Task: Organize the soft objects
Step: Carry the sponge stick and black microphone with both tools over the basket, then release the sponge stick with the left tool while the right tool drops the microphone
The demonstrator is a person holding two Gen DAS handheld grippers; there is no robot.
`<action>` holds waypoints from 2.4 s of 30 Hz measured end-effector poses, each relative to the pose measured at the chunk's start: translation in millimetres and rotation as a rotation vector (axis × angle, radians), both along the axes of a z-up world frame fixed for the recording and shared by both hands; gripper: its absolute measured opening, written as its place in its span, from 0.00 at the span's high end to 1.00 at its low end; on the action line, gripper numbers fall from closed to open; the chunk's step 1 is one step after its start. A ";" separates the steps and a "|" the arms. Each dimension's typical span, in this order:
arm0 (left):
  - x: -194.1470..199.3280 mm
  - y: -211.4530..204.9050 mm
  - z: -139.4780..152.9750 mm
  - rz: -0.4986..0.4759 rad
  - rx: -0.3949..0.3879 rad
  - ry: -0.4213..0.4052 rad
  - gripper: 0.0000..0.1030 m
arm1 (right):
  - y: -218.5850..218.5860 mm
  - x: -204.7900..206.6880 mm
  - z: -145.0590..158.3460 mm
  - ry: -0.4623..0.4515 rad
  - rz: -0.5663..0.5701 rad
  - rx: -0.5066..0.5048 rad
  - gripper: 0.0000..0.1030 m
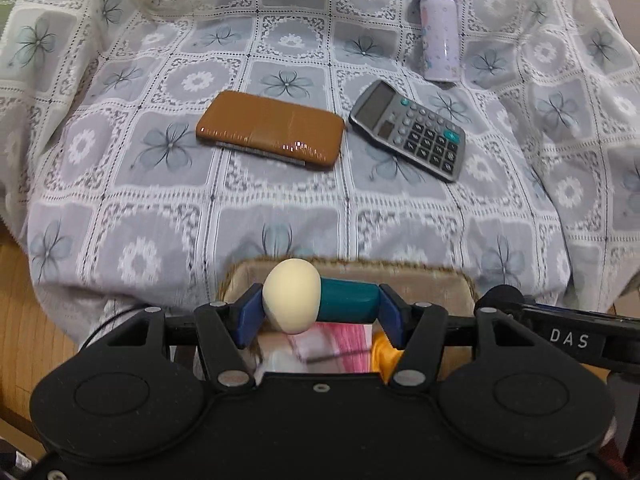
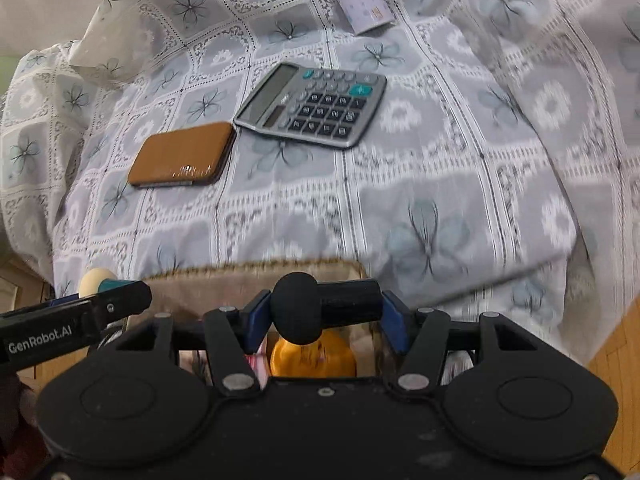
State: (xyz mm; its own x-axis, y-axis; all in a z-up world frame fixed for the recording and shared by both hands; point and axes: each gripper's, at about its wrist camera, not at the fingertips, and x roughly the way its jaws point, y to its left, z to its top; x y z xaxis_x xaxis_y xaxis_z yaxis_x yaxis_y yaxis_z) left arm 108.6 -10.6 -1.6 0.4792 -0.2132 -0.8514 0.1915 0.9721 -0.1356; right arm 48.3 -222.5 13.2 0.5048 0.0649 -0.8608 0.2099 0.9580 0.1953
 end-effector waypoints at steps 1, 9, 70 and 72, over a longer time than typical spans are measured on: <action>-6.1 -0.2 -0.1 -0.002 0.004 -0.003 0.45 | 0.8 -6.8 -1.1 -0.003 -0.003 0.004 0.44; -38.2 2.3 1.3 0.000 -0.013 -0.022 0.45 | 3.6 -57.1 -0.5 -0.033 -0.015 0.020 0.44; -83.0 13.9 -20.7 0.086 0.091 -0.044 0.24 | 24.3 -69.5 0.5 -0.040 0.018 -0.012 0.43; -83.7 14.2 -22.9 0.088 0.091 -0.037 0.24 | 25.1 -69.7 0.8 -0.042 0.022 -0.010 0.42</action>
